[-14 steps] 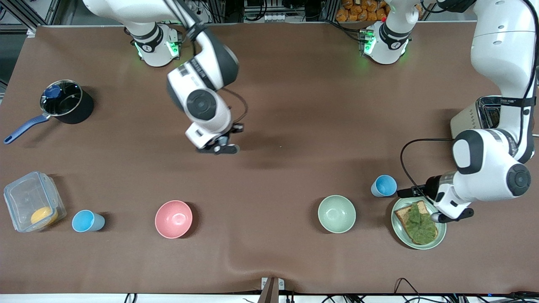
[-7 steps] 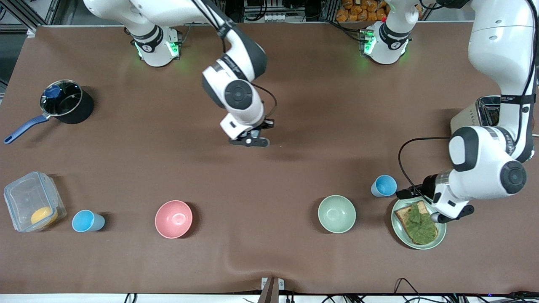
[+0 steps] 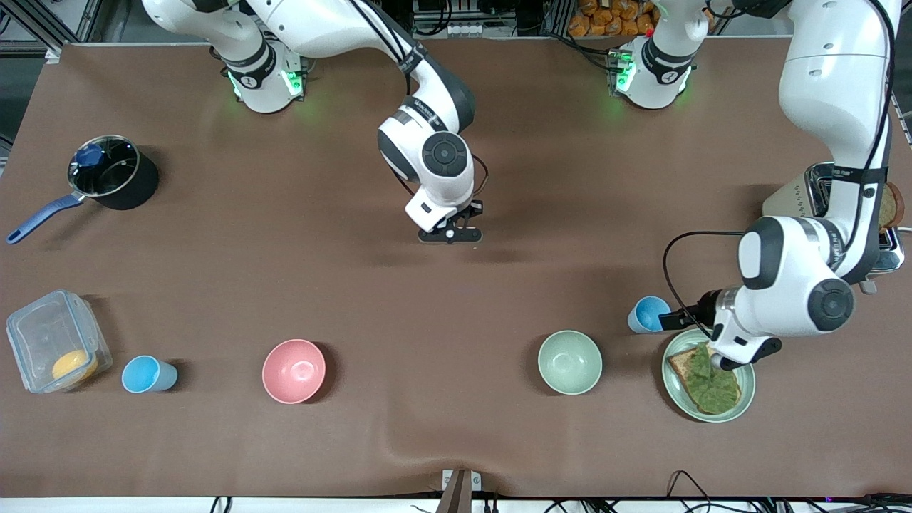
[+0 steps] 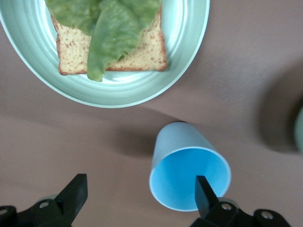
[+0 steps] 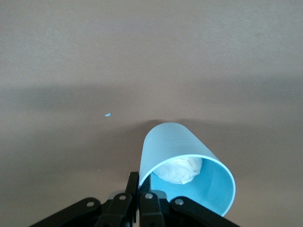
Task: Stack blue cups with both arms
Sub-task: 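Carry the white-filled cup to the table center and set it down, then retract the right gripper while the left gripper grasps the blue cup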
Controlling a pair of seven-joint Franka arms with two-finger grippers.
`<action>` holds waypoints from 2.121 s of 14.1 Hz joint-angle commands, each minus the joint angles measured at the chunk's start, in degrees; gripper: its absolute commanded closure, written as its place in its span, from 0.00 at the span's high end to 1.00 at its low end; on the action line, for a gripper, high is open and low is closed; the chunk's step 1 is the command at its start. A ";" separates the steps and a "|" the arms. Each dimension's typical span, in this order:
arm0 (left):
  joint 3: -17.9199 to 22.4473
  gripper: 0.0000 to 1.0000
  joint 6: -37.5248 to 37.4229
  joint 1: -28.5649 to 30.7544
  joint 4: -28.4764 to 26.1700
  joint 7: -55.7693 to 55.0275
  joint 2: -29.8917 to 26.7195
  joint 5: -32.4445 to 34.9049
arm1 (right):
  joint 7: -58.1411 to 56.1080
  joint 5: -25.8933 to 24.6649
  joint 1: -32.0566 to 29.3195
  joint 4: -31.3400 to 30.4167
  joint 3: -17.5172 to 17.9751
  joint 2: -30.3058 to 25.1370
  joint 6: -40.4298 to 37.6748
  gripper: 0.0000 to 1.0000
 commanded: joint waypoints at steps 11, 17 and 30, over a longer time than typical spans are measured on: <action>0.00 0.44 6.40 -2.21 -1.19 -0.61 5.13 4.31 | -7.26 -1.02 -12.51 4.81 -0.96 -12.07 -17.02 1.00; 0.08 0.12 7.11 -2.38 -1.19 -1.05 5.39 4.22 | -32.74 -0.14 -33.43 6.66 -0.79 -18.24 -28.36 1.00; -1.31 0.02 6.58 -1.85 -2.68 -5.26 -2.42 3.52 | -55.81 -8.14 -50.61 -4.76 -1.05 -36.43 -30.83 1.00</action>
